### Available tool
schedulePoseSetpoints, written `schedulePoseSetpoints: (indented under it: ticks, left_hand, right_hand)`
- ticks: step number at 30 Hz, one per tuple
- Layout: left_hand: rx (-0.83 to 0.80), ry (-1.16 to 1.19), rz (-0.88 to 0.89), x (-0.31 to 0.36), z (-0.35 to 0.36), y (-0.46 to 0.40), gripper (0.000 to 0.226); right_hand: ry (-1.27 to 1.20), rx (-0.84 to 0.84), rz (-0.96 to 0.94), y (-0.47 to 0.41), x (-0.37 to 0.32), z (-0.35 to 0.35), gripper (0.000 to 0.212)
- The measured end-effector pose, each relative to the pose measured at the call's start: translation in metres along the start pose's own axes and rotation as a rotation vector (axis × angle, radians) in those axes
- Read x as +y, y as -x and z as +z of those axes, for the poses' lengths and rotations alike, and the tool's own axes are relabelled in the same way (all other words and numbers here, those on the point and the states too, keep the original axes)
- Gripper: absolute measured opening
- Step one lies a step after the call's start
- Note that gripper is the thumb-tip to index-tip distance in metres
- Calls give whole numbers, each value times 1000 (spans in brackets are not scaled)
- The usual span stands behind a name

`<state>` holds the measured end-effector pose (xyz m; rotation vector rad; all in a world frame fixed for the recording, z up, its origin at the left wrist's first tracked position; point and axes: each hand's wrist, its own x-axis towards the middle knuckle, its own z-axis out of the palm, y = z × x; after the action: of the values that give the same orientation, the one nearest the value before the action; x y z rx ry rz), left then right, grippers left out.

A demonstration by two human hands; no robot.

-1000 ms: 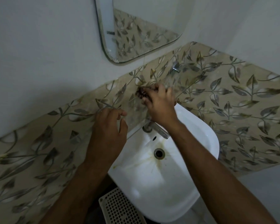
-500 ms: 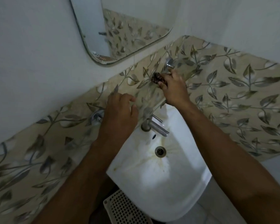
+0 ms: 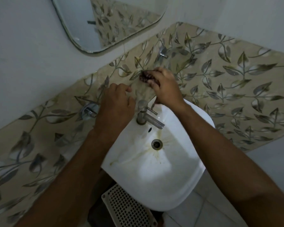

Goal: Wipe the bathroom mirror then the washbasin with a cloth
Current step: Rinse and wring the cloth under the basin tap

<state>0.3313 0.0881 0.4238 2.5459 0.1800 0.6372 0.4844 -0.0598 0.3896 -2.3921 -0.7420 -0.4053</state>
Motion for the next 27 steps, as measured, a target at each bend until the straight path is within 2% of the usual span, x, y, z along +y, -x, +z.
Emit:
schedulePoseSetpoints:
  ticks: [5, 9, 13, 16, 19, 22, 27]
  left_hand:
    - [24, 70, -22, -2, -4, 8, 28]
    - [23, 7, -9, -5, 1, 5, 27]
    - [-1, -88, 20, -2, 6, -5, 32]
    - [-11, -99, 30, 2, 9, -10, 25]
    - [-25, -74, 41, 8, 10, -9, 24]
    - [-45, -55, 35, 11, 8, -9, 26]
    - [-28, -39, 41, 5, 10, -10, 24]
  right_hand:
    - [17, 25, 104, -8, 0, 1, 40]
    - [-19, -35, -105, 30, -27, 2, 41]
    - [-50, -71, -173, 33, -22, -1, 40]
    - [1, -62, -98, -2, 8, -2, 40]
    - [88, -40, 88, -51, 49, -12, 39]
    - [174, -89, 217, -87, 80, -22, 43]
    - [196, -98, 190, -76, 66, -17, 43]
